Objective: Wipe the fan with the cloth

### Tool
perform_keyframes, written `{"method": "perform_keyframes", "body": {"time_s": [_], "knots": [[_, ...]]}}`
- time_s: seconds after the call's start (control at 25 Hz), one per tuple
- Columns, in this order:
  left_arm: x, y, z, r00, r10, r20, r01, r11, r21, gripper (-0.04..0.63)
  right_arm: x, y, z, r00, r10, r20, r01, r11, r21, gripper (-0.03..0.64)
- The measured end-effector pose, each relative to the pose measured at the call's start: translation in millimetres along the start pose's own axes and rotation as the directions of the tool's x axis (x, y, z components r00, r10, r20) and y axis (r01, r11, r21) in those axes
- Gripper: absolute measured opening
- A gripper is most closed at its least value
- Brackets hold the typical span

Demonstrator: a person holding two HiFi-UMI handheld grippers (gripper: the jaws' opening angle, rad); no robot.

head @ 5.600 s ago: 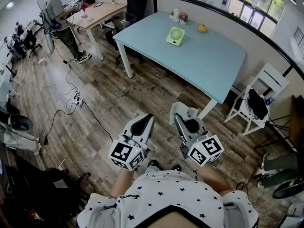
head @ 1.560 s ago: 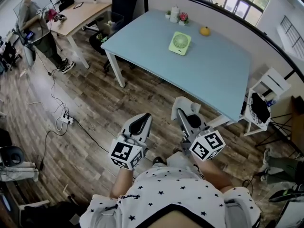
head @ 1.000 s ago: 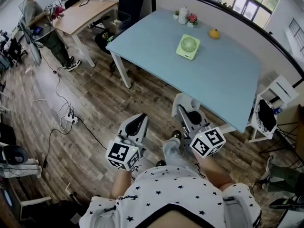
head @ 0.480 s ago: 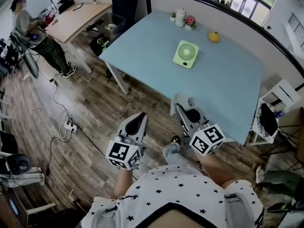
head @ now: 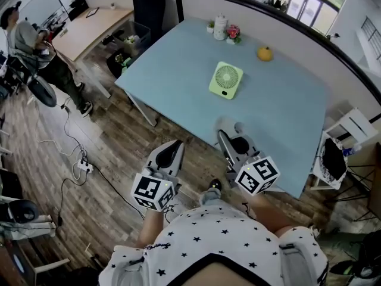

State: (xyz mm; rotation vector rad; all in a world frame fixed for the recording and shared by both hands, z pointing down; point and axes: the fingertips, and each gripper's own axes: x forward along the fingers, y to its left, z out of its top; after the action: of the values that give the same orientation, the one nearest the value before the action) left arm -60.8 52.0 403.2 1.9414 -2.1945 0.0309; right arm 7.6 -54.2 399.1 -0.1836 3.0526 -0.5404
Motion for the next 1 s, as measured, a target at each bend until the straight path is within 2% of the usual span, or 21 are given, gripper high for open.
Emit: {"method": "perform_keyframes", "body": {"time_s": [0.56,0.76,1.0], "knots": [[90,-25,16,0.994,-0.113,-0.011,0.113,0.993,0.043,0.040,-7,-77,29,0.995,-0.081,0.064,0.080,0.997,0.013,0.049],[109,-39,12,0.984,-0.175,-0.037,0.177,0.983,0.056,0.040,-22,-90,31,0.987,-0.131,0.089,0.130,0.991,0.019,0.049],[130,-53,19,0.970,-0.240,-0.028,0.241,0.968,0.072,0.040,-34,-106,36,0.978,-0.185,0.095,0.184,0.983,0.017,0.049]]}}
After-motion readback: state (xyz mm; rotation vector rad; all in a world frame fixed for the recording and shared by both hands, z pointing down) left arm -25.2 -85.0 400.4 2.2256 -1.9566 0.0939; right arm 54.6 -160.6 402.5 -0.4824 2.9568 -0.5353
